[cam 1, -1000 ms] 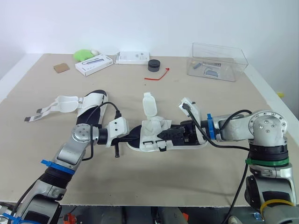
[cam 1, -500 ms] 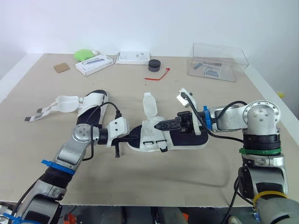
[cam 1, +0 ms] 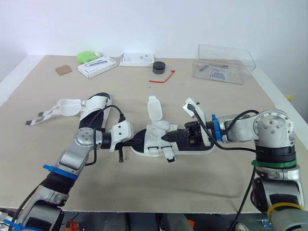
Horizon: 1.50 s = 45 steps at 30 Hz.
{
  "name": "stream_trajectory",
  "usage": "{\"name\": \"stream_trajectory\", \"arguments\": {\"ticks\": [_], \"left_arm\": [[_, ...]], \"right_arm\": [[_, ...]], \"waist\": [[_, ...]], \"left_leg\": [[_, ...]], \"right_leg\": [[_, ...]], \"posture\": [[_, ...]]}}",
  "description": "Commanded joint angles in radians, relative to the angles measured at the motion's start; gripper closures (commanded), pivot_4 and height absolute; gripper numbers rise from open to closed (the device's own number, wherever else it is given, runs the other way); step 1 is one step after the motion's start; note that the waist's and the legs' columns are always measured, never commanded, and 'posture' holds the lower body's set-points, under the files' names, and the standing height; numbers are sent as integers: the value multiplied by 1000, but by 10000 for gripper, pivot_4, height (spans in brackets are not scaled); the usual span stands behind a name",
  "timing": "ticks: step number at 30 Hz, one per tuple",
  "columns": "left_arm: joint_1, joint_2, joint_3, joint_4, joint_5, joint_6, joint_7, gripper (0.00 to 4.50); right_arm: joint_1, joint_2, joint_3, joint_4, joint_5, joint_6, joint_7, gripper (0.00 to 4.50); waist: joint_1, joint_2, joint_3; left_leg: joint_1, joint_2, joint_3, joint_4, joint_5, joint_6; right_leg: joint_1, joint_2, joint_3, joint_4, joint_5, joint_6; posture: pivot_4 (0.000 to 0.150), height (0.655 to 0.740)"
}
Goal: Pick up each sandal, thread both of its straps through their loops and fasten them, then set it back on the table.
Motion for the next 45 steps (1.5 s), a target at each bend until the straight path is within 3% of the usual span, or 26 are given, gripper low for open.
{"name": "stream_trajectory", "arguments": {"ticks": [1, 10, 17, 19, 20, 25, 30, 45], "left_arm": [[-1, 8, -13, 37, 34, 10, 14, 45000], [-12, -2, -20, 57, 35, -3, 12, 45000], [-8, -6, -25, 53, 34, -5, 14, 45000], [-5, -5, -26, 49, 33, -3, 13, 45000], [-4, -4, -26, 48, 33, -3, 13, 45000], [-2, -3, -26, 47, 32, -1, 9, 45000], [-4, -1, -28, 47, 31, 1, 5, 45000], [6, 8, -26, 23, 27, 15, -2, 45000]], "right_arm": [[25, -16, -2, -58, -10, 11, 18, 44079], [41, -75, 28, -163, -98, -56, 129, 44079], [45, -164, 37, -188, -164, -132, 270, 10885], [54, -199, 24, -197, -161, -137, 318, 2356], [63, -218, 14, -202, -152, -139, 348, 833], [175, -307, -12, -275, -75, -112, 479, 833], [263, -295, -6, -316, -58, -125, 483, 833], [260, -187, 99, -254, -249, -223, 426, 833]], "waist": [[0, 0, 0], [1, 0, 0], [0, 0, 0], [1, 0, 0], [1, 0, 0], [2, 0, 0], [1, 1, -1], [1, 0, -1]], "left_leg": [[0, 0, 0, 0, 0, 0], [0, 0, 0, 0, 0, 0], [0, -1, 0, 1, 0, 0], [0, -1, 0, 1, 0, 0], [-1, -1, 0, 1, 0, 0], [-1, -1, -1, 0, 0, 0], [0, -1, 0, 1, 0, 0], [0, -1, 0, 2, 0, 0]], "right_leg": [[0, 0, 0, 0, 0, 0], [0, 0, 0, 0, 0, 0], [0, -1, 0, -1, 0, 2], [0, -1, 0, -1, 0, 1], [0, -1, 0, -1, 0, 1], [0, -1, -1, -2, 0, 2], [1, -1, 0, -2, 0, 2], [1, 0, 0, -2, 1, 3]], "posture": [[1500, 7400], [1500, 7400], [1500, 7400], [1500, 7400], [1500, 7400], [1500, 7400], [1500, 7400], [1500, 7400]]}}
